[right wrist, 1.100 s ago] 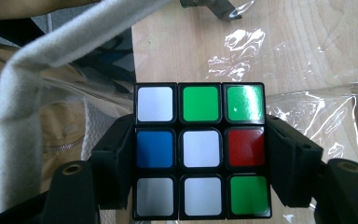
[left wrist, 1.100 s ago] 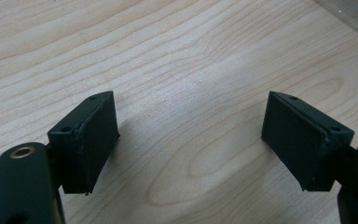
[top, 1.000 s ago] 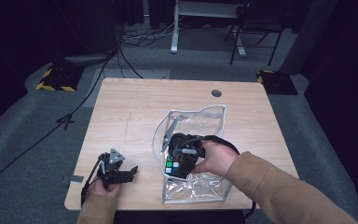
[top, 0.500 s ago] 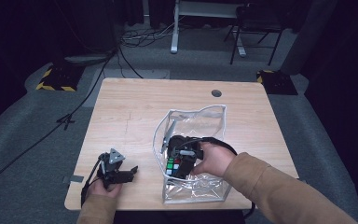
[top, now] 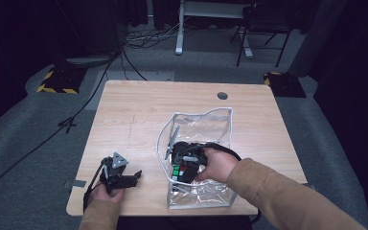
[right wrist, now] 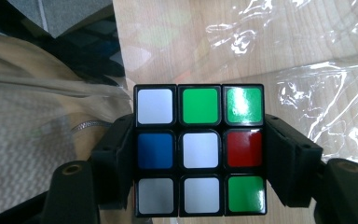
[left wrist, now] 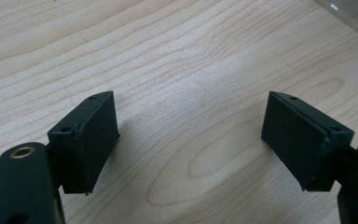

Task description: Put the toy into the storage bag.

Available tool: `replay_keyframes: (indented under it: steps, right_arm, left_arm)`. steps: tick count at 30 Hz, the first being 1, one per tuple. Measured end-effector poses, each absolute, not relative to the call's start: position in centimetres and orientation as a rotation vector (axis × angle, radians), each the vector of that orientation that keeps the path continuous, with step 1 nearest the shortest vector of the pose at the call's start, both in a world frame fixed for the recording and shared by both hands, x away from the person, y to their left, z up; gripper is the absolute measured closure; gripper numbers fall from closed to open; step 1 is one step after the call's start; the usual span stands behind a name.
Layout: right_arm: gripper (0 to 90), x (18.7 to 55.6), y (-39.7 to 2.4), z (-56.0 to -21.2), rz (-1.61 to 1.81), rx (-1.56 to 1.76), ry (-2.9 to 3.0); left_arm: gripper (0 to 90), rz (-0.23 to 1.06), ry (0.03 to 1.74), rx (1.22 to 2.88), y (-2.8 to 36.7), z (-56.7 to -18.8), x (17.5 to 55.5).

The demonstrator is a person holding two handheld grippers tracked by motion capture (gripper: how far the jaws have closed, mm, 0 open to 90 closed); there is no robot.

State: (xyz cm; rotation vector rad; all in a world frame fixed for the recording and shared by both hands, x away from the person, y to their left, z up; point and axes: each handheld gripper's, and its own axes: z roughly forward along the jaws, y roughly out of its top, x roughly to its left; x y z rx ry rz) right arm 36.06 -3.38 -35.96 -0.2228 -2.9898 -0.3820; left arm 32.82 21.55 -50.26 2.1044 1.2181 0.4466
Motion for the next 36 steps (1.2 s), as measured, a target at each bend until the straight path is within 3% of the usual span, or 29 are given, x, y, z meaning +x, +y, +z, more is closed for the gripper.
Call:
replay_keyframes:
  steps: [36]
  right_arm:
    - [33.6, 36.5, -2.9, -37.5, -0.233, -0.334, -2.940]
  left_arm:
    - [18.9, 0.447, 1.218, 2.105, 21.6, -50.3, 32.8]
